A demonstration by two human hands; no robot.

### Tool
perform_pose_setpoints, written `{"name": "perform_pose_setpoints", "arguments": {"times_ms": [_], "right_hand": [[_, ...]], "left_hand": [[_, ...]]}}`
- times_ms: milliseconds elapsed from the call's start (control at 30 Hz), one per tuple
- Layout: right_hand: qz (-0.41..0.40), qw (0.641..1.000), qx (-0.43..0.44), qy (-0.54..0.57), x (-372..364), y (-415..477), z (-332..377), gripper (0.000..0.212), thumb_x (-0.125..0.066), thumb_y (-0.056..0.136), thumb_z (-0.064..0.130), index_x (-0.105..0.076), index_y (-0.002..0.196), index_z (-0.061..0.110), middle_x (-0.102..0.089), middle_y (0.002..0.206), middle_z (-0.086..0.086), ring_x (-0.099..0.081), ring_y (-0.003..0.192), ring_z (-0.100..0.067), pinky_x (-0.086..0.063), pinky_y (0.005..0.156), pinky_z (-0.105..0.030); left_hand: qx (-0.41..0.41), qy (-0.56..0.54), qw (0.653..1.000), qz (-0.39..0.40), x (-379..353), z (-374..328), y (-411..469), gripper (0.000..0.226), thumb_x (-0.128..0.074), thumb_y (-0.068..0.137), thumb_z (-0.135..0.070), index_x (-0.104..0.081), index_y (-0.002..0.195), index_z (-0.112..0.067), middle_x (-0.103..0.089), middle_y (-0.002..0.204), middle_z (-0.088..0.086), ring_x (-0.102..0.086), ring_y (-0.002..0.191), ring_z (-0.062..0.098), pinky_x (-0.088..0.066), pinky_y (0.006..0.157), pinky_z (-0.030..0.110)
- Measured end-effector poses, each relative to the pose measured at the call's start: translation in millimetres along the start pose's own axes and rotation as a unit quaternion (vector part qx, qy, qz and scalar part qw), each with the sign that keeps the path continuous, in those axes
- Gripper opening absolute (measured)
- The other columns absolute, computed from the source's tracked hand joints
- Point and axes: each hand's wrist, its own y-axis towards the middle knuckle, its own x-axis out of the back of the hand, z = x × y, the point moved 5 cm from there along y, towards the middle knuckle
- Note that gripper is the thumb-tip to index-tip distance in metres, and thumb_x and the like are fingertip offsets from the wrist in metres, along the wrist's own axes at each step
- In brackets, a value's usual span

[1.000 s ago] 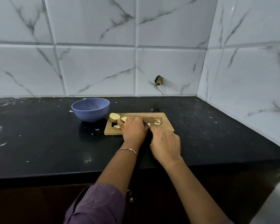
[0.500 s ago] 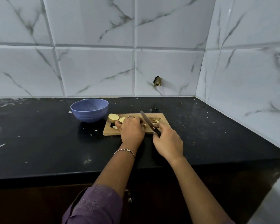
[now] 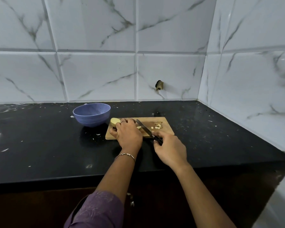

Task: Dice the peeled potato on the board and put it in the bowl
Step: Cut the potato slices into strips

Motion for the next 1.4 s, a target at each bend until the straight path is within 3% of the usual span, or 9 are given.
{"name": "perform_pose_setpoints", "arguments": {"times_ms": [167,300,367,467,833,1033,1200,1400], "right_hand": [[-0.063,0.994,0.039,-0.084,2.0,-5.4,7.6,0.031,-0.055,0.097,0.028,-0.061,0.125,0.038,-0.071,0.098,0.011,-0.066,0.092,-0.012,-0.04,0.068,-0.025],[-0.078,0.99,0.038,-0.114,-2.0,-0.1,5.7,0.025,-0.054,0.095,0.022,-0.065,0.114,0.033,-0.072,0.098,0.009,-0.068,0.084,-0.014,-0.045,0.066,-0.028],[-0.078,0.987,0.042,-0.134,-3.6,3.6,4.7,0.027,-0.054,0.094,0.02,-0.064,0.115,0.031,-0.072,0.104,0.007,-0.069,0.084,-0.017,-0.049,0.068,-0.03],[-0.074,0.985,0.04,-0.148,-3.5,10.6,2.6,0.029,-0.052,0.094,0.017,-0.062,0.118,0.03,-0.07,0.096,0.005,-0.068,0.084,-0.019,-0.049,0.068,-0.031],[-0.066,0.993,0.014,-0.094,1.4,12.9,-0.7,0.019,-0.055,0.096,0.023,-0.06,0.112,0.03,-0.066,0.086,0.008,-0.065,0.08,-0.017,-0.035,0.061,-0.027],[-0.037,0.998,0.001,-0.048,4.0,7.9,-1.9,0.026,-0.056,0.097,0.026,-0.06,0.122,0.033,-0.054,0.083,0.013,-0.06,0.085,-0.013,-0.036,0.067,-0.025],[-0.027,0.999,0.007,-0.031,4.3,3.7,1.8,0.032,-0.057,0.097,0.027,-0.059,0.128,0.036,-0.067,0.115,0.012,-0.064,0.101,-0.014,-0.038,0.07,-0.024],[-0.052,0.997,0.019,-0.058,1.0,2.7,5.6,0.03,-0.056,0.096,0.024,-0.061,0.123,0.036,-0.07,0.103,0.009,-0.066,0.095,-0.014,-0.041,0.069,-0.026]], "left_hand": [[-0.012,0.015,1.0,0.01,-1.3,0.1,-0.5,0.029,-0.054,0.093,-0.029,-0.065,0.12,-0.027,-0.051,0.131,0.006,-0.039,0.123,0.026,-0.027,0.1,0.047],[-0.023,0.033,0.999,0.015,-4.4,-1.7,0.2,0.033,-0.054,0.091,-0.036,-0.066,0.12,-0.023,-0.049,0.132,0.007,-0.038,0.123,0.027,-0.028,0.101,0.048],[-0.031,0.043,0.999,0.013,-5.8,-3.6,0.7,0.034,-0.054,0.091,-0.037,-0.067,0.118,-0.022,-0.049,0.13,0.008,-0.038,0.122,0.027,-0.026,0.101,0.048],[-0.044,0.054,0.998,0.008,-7.2,-5.7,2.1,0.031,-0.053,0.091,-0.037,-0.07,0.112,-0.022,-0.049,0.128,0.008,-0.038,0.121,0.027,-0.024,0.1,0.048],[-0.081,0.008,0.996,0.04,-9.0,-9.4,7.2,0.023,-0.052,0.096,-0.029,-0.07,0.111,-0.026,-0.063,0.119,-0.001,-0.037,0.123,0.025,-0.017,0.097,0.048],[-0.11,-0.024,0.993,0.047,-8.6,-13.1,6.9,0.022,-0.054,0.097,-0.027,-0.071,0.111,-0.03,-0.068,0.112,-0.005,-0.042,0.121,0.022,-0.028,0.102,0.048],[-0.111,-0.009,0.993,0.044,-9.1,-14.4,6.9,0.022,-0.054,0.097,-0.03,-0.071,0.11,-0.029,-0.067,0.112,-0.002,-0.043,0.12,0.023,-0.026,0.1,0.047],[-0.097,-0.014,0.994,0.042,-15.1,-11.1,9.8,0.023,-0.058,0.094,-0.035,-0.072,0.108,-0.024,-0.065,0.114,0.001,-0.044,0.12,0.024,-0.037,0.102,0.048]]}}
